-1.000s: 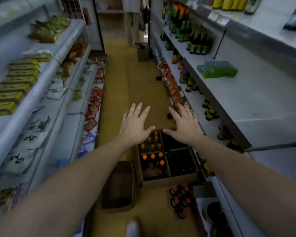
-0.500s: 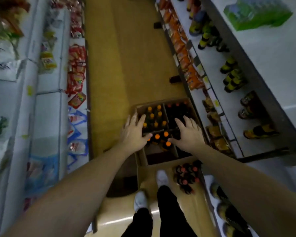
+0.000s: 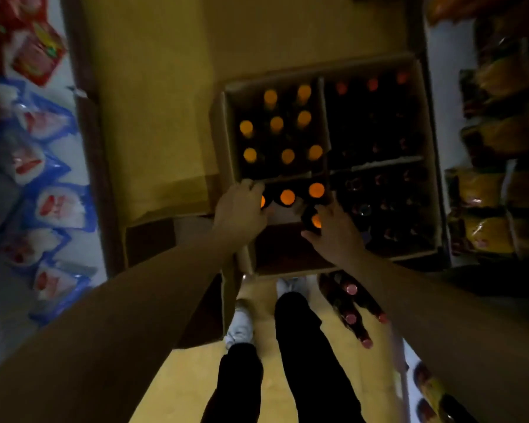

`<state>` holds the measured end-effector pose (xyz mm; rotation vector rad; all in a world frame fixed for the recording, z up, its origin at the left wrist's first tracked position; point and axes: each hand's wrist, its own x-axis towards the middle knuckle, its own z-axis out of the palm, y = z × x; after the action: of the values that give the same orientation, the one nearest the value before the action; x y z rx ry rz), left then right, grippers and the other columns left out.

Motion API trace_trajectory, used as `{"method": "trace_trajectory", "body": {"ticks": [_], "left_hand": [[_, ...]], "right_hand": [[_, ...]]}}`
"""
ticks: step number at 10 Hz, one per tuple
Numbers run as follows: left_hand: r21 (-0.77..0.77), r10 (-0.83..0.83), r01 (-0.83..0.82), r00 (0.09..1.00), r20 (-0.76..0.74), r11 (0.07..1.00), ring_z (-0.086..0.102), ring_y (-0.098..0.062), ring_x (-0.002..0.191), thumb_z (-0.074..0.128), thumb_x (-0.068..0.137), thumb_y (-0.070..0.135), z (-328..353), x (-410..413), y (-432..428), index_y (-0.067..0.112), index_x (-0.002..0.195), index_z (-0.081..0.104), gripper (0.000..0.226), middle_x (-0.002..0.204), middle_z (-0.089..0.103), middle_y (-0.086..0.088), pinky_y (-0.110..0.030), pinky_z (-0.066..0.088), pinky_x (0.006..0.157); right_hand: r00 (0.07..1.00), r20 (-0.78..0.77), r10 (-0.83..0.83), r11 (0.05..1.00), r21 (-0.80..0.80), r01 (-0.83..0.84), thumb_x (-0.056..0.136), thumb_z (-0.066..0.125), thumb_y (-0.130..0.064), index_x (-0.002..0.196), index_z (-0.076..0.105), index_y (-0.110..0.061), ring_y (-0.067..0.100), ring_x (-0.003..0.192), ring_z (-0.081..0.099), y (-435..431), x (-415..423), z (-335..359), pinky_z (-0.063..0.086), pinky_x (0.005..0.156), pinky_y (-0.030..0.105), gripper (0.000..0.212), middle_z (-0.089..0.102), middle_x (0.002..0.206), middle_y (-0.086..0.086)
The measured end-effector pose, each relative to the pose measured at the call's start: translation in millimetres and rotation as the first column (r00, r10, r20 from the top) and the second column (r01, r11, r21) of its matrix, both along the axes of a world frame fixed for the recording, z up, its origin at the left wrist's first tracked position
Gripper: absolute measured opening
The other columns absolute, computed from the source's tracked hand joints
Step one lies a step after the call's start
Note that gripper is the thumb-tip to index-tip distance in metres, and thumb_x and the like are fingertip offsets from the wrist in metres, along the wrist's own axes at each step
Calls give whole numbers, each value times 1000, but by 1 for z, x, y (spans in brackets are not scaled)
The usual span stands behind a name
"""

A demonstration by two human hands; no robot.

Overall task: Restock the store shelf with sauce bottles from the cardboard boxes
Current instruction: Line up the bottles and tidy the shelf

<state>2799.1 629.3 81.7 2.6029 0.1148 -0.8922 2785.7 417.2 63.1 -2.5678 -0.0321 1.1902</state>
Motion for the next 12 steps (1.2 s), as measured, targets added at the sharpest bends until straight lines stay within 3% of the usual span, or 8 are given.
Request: {"method": "trace_trajectory", "body": {"ticks": [2, 4, 5, 7, 9, 10, 11, 12], "left_hand": [[26, 179, -178, 980, -92, 984, 63, -41, 110, 63, 94, 2, -83, -1, -4, 5, 138, 52, 45, 122, 64, -20, -41, 50, 78], [-169, 536, -522, 843, 49, 836, 65, -36, 108, 62, 95, -5, -115, -29, -20, 8, 134, 63, 41, 118, 71, -16, -37, 49, 88], [-209, 561, -535, 822, 96, 819, 65, -30, 106, 68, 95, 5, -130, -41, -23, 13, 125, 66, 32, 116, 71, -9, -50, 54, 91], [-213, 563, -529, 812, 154, 821, 49, -18, 90, 80, 89, 29, -145, -48, -36, 8, 102, 53, 36, 105, 57, -8, -31, 37, 73], [-290, 696, -660, 717, 34, 693, 55, -11, 83, 77, 90, 21, -161, -41, -47, 26, 102, 59, 23, 87, 56, 13, -14, 37, 62], [-293, 717, -689, 696, -13, 663, 56, -12, 84, 75, 93, 21, -168, -41, -46, 36, 84, 50, 30, 84, 61, 9, -17, 40, 63], [-344, 723, -682, 691, -14, 645, 57, -12, 76, 73, 94, 36, -158, -40, -41, 23, 88, 56, 22, 84, 64, 1, -28, 43, 66], [-323, 744, -723, 663, -79, 610, 56, -4, 70, 71, 96, 35, -110, -38, -44, 27, 79, 57, 24, 75, 60, 10, -21, 41, 61]], "right_hand": [[868, 3, -497, 866, 68, 496, 93, 76, -34, 153, 40, -8, 42, 136, 46, 11, -19, -90, 45, 107, 50, 75, 43, 151, 21], [409, 134, -903, 431, 271, 861, 87, 81, -16, 134, 64, -10, 30, 125, 60, 42, -41, -119, 49, 104, 42, 50, 66, 132, 12], [262, 168, -950, 304, 319, 898, 86, 83, -19, 129, 68, -10, 24, 120, 63, 50, -44, -122, 45, 97, 28, 47, 72, 125, 10], [119, 168, -979, 177, 392, 903, 81, 87, -39, 125, 72, -13, 14, 112, 67, 56, -41, -132, 50, 92, 27, 54, 75, 119, 4], [42, 221, -974, 152, 509, 847, 80, 67, -67, 111, 76, -11, 20, 105, 70, 67, -33, -144, 57, 88, 40, 64, 75, 109, 5], [59, 240, -969, 171, 481, 860, 80, 69, -61, 110, 74, -12, 22, 106, 68, 67, -36, -136, 56, 91, 43, 58, 74, 111, 6], [113, 286, -951, 251, 509, 823, 82, 72, -52, 106, 74, -8, 26, 111, 68, 63, -43, -125, 54, 95, 45, 51, 74, 115, 11], [165, 309, -937, 306, 495, 813, 86, 73, -43, 106, 73, -4, 32, 117, 66, 64, -47, -100, 52, 98, 44, 44, 73, 120, 16]]}}
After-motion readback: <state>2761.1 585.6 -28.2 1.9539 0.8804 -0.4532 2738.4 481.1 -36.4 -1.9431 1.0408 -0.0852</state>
